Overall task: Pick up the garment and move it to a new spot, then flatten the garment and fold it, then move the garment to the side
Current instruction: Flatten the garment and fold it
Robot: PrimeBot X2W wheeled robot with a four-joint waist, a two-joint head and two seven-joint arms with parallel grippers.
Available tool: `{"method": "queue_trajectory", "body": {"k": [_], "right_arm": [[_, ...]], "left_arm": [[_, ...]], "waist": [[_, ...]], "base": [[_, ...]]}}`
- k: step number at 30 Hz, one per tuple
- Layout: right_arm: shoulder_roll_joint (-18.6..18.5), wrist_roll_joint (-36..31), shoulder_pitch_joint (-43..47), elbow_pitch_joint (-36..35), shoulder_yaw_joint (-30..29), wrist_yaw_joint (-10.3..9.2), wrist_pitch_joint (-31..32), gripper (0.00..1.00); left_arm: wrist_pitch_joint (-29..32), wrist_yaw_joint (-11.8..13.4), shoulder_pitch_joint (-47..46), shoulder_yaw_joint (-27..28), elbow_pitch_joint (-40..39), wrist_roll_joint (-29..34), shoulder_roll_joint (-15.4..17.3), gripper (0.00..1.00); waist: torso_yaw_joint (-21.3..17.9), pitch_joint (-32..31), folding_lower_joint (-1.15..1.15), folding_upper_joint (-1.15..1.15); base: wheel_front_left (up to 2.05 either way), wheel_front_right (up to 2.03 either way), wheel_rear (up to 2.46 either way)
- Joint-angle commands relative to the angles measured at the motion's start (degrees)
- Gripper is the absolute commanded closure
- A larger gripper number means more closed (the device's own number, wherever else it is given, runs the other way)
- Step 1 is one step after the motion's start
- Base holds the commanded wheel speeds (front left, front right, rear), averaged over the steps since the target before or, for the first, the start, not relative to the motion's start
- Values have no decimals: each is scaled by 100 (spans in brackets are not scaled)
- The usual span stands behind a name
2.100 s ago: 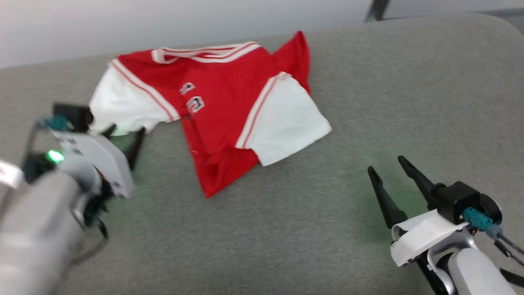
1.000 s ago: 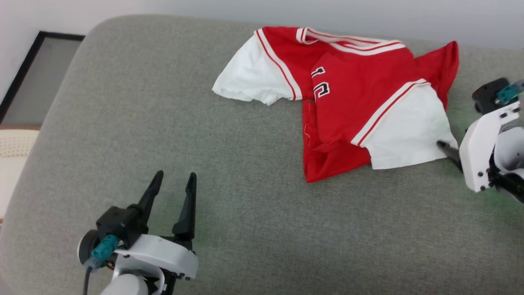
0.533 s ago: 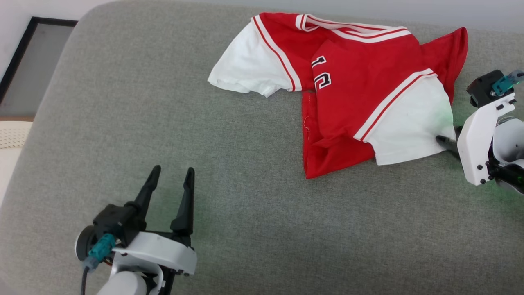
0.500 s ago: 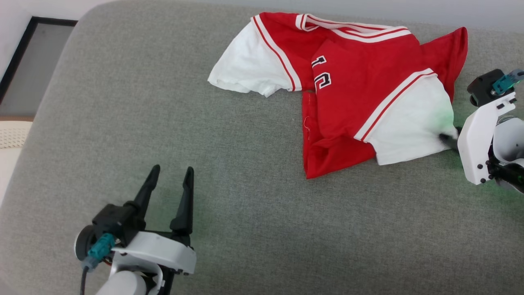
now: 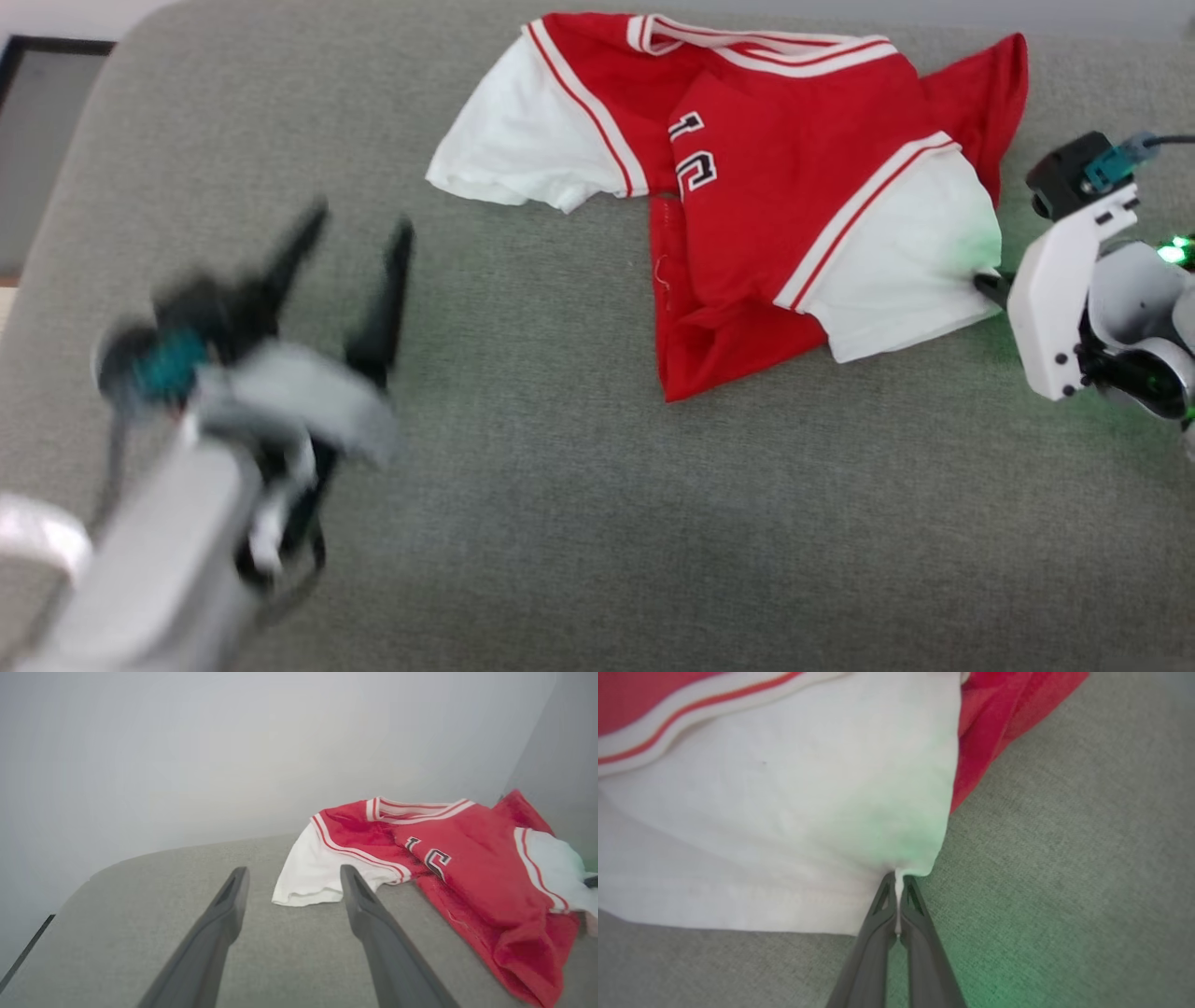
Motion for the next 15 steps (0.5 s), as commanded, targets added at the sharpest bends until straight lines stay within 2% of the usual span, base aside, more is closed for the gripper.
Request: {"method": "queue_trajectory", "body": {"k": [1,4,6,8,15], "right_arm": [[95,29,-36,23,145,-10,19,100],[181,-6,-209,-21,299,-10,7,100],[246,-21,-331,-62,410,-10,-1,100],[303,-30,-463,-112,538,-9,22,100],[466,40,-813,-122,889,-11,-61,100]], "left_arm": [[287,-252,-510,11,184,-244,-105,0],[1002,-828,-1404,-30,900,-706,-183,0],[1475,-1114,-1930,3,1508,-1049,-269,0],[1858,-1222,-2452,-51,2177,-1062,-207,0],[3137,-1386,-3534,-212,4254,-1346,-331,0]], "waist": [[-168,156,0,0],[-322,280,0,0],[-434,379,0,0],[-553,494,0,0],[-868,815,0,0]], "base": [[0,0,0],[0,0,0],[0,0,0],[0,0,0],[0,0,0]]}}
